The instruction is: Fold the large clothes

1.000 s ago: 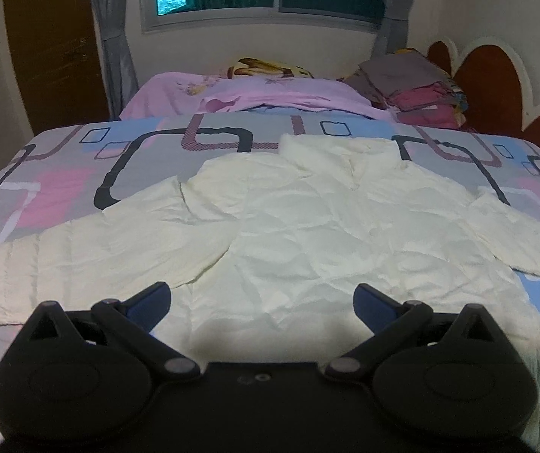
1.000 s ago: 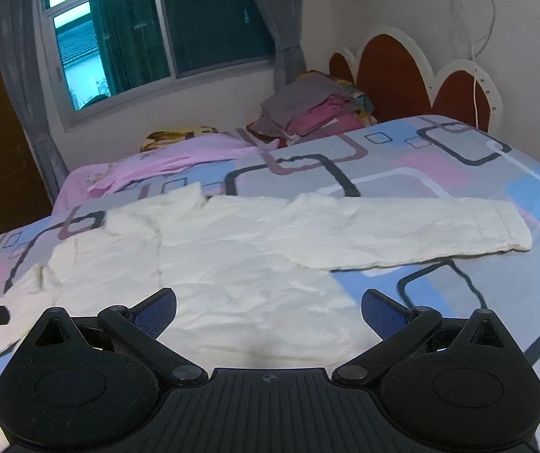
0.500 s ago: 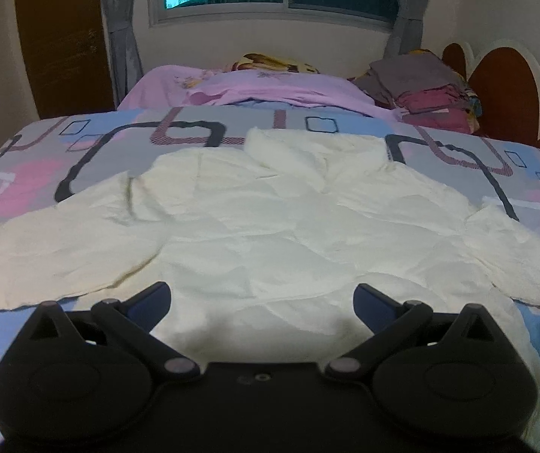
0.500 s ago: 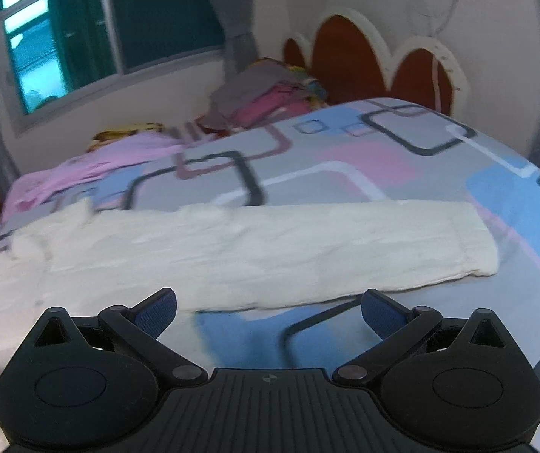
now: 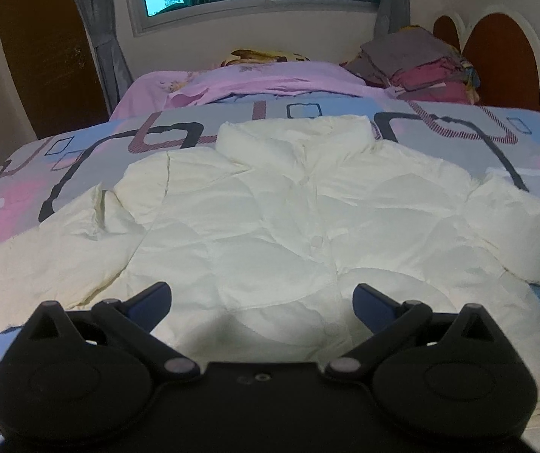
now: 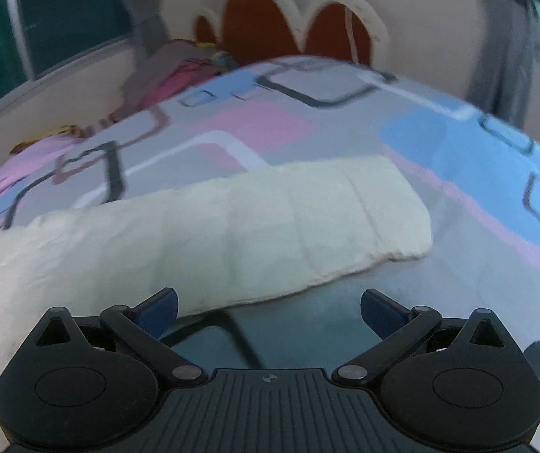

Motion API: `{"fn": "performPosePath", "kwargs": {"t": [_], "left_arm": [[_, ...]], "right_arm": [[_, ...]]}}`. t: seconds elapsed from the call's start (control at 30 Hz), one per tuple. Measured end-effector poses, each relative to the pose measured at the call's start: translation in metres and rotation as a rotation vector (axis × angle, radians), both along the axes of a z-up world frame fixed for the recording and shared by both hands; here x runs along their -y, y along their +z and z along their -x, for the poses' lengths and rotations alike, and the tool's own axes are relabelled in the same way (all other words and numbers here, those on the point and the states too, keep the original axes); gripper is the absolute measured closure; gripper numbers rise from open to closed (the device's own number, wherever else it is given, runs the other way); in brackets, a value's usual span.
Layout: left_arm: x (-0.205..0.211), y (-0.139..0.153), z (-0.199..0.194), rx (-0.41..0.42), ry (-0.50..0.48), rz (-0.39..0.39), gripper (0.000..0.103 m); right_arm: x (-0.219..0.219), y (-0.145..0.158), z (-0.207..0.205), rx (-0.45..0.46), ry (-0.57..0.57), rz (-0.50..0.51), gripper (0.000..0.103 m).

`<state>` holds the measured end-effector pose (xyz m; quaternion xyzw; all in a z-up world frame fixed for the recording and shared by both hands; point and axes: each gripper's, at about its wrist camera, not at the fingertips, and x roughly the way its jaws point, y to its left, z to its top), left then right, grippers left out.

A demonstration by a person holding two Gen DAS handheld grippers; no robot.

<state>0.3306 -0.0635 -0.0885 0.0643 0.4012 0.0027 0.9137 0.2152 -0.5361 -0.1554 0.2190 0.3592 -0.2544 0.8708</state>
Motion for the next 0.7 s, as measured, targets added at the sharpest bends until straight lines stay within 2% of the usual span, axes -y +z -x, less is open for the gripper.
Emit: {"fn": "performPosePath", "kwargs": {"t": [0.3, 0.37, 0.4, 0.5, 0.57, 0.63, 0.67, 0.7], "left_arm": [[-0.004, -0.005, -0.005, -0.011, 0.024, -0.037, 0.001], [-0.004, -0.006, -0.006, -0.007, 0.030, -0.042, 0.001], [-0.005, -0.006, -0.006, -0.005, 0.034, -0.042, 0.001], [-0.007, -0.006, -0.007, -0.004, 0.043, -0.041, 0.001], [-0.009, -0.006, -0.008, -0.004, 0.046, -0.038, 0.001], [-0.011, -0.006, -0.009, -0.003, 0.046, -0.036, 0.001], [-0.012, -0.006, -0.009, -0.002, 0.047, -0.036, 0.001], [-0.014, -0.006, -0.009, 0.003, 0.048, -0.037, 0.001]], "right_arm": [[0.022, -0.017, -0.019, 0.017, -0.050, -0.068, 0.001], [0.028, -0.021, -0.021, 0.022, -0.070, -0.097, 0.017], [0.030, -0.023, -0.022, 0.024, -0.078, -0.106, 0.028], [0.036, -0.023, -0.022, 0.035, -0.114, -0.095, 0.029], [0.037, -0.023, -0.024, 0.039, -0.124, -0.085, 0.041], [0.039, -0.023, -0.025, 0.041, -0.132, -0.084, 0.059], [0.041, -0.023, -0.025, 0.045, -0.133, -0.088, 0.063], [0.041, -0.022, -0.026, 0.046, -0.131, -0.087, 0.071]]}}
